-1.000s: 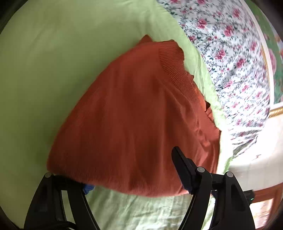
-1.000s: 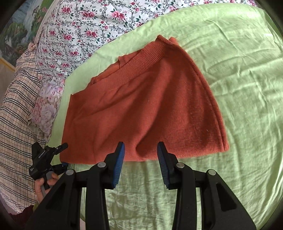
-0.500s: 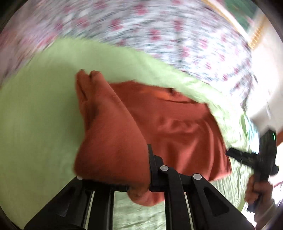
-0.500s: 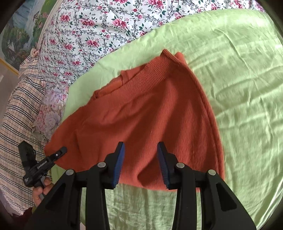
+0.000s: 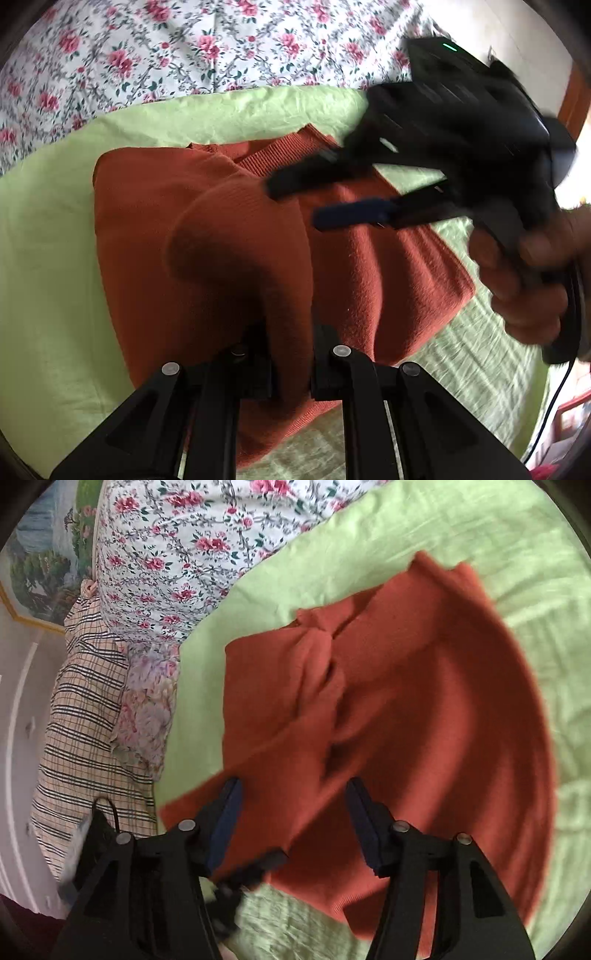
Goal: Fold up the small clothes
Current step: 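Grasp the folded sweater edge with the left gripper and fold it over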
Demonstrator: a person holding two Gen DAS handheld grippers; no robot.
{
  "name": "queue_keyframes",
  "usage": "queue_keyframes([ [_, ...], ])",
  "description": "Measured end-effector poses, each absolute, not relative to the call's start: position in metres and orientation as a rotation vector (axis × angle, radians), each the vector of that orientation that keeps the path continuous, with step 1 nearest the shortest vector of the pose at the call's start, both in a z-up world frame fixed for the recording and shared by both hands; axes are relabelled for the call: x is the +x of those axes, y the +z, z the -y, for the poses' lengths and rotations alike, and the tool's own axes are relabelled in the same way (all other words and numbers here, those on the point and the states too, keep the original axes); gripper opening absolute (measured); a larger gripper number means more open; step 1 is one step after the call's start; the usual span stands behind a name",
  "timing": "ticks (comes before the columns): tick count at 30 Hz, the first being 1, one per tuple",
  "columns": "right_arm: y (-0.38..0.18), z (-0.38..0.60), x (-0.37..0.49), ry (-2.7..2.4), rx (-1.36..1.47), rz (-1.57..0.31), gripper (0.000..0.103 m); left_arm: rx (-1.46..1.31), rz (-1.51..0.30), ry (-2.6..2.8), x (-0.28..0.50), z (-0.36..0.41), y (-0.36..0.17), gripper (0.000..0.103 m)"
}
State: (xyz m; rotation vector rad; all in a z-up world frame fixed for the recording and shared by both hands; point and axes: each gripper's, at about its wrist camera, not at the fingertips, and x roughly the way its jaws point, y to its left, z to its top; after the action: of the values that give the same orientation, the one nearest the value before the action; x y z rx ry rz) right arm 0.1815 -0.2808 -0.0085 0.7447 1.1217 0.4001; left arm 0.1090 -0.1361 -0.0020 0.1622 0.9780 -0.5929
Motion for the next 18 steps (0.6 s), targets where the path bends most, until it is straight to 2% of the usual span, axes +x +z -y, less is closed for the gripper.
queue_keyframes([
  [3,-0.019,0.282,0.199,0.427,0.809,-1.119,0.068,0.264,-0.948,-0.582,0.105,0.148,-0.004,0.012],
  [7,-0.034,0.289,0.224,0.427,0.877,-1.156,0.069,0.437,-0.887,-0.554,0.092,0.167,-0.008,0.012],
  [9,-0.038,0.284,0.238,0.402,0.817,-1.189,0.069,0.503,-0.865,-0.541,0.087,0.176,-0.011,0.012],
  [10,-0.038,0.282,0.242,0.397,0.778,-1.204,0.065,0.517,-0.858,-0.541,0.083,0.178,-0.011,0.012],
  [11,-0.039,0.276,0.247,0.395,0.731,-1.223,0.042,0.53,-0.853,-0.542,0.082,0.18,-0.011,0.012],
  [12,-0.039,0.269,0.251,0.405,0.686,-1.241,0.032,0.538,-0.851,-0.542,0.081,0.181,-0.01,0.012],
  [13,-0.038,0.264,0.254,0.412,0.654,-1.254,0.016,0.544,-0.846,-0.543,0.08,0.181,-0.007,0.012],
  [15,-0.025,0.262,0.253,0.427,0.603,-1.227,0.015,0.543,-0.822,-0.55,0.075,0.179,0.006,0.012],
  [18,0.013,0.277,0.237,0.498,0.62,-1.088,0.014,0.49,-0.782,-0.607,0.073,0.181,0.033,0.012],
])
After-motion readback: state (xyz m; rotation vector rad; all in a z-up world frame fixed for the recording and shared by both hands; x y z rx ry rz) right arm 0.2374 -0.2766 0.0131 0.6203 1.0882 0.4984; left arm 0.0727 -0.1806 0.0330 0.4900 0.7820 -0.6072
